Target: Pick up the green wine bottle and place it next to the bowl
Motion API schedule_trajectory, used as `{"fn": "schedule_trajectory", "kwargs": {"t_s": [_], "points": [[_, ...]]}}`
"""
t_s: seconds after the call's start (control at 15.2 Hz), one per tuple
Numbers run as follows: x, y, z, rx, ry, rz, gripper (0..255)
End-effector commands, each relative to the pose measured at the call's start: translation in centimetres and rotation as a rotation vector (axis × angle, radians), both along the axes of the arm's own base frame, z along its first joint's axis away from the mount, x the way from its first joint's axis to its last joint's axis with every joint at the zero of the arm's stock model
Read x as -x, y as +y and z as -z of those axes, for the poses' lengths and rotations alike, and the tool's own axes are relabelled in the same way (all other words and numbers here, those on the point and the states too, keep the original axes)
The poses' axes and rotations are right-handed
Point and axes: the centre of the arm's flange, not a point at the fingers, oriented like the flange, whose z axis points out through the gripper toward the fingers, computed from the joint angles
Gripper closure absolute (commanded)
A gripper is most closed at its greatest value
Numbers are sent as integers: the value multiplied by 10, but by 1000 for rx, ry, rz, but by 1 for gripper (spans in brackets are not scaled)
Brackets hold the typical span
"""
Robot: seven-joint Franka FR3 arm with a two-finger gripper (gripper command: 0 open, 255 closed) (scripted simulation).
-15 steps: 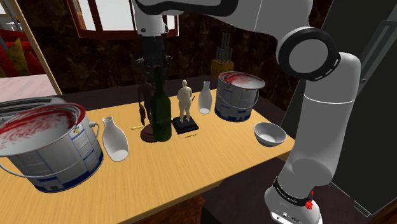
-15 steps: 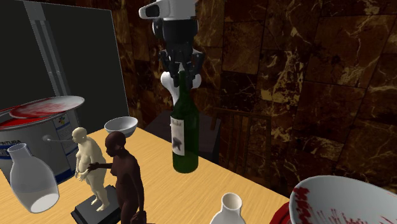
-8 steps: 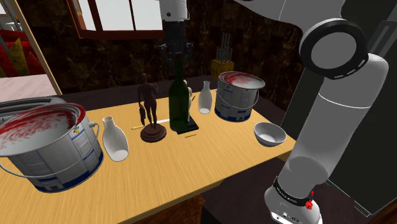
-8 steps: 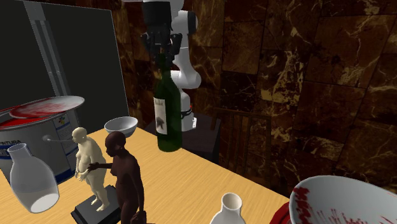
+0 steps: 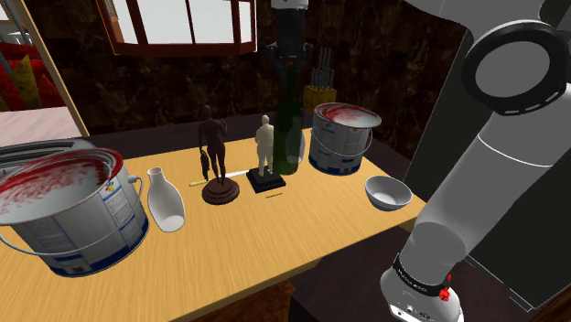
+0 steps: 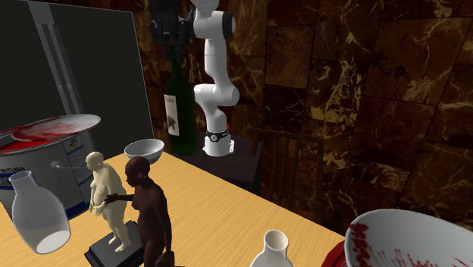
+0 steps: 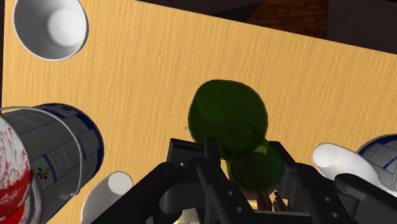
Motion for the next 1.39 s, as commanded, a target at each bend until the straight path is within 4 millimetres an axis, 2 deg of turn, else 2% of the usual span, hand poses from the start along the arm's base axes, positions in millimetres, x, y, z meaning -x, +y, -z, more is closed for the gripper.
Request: {"fn": "schedule_trajectory", "kwargs": {"t_s": [0.0, 1.32], "points": [[11, -21, -13, 0, 0, -1, 255], [128, -227, -130, 0, 0, -1, 255]]}}
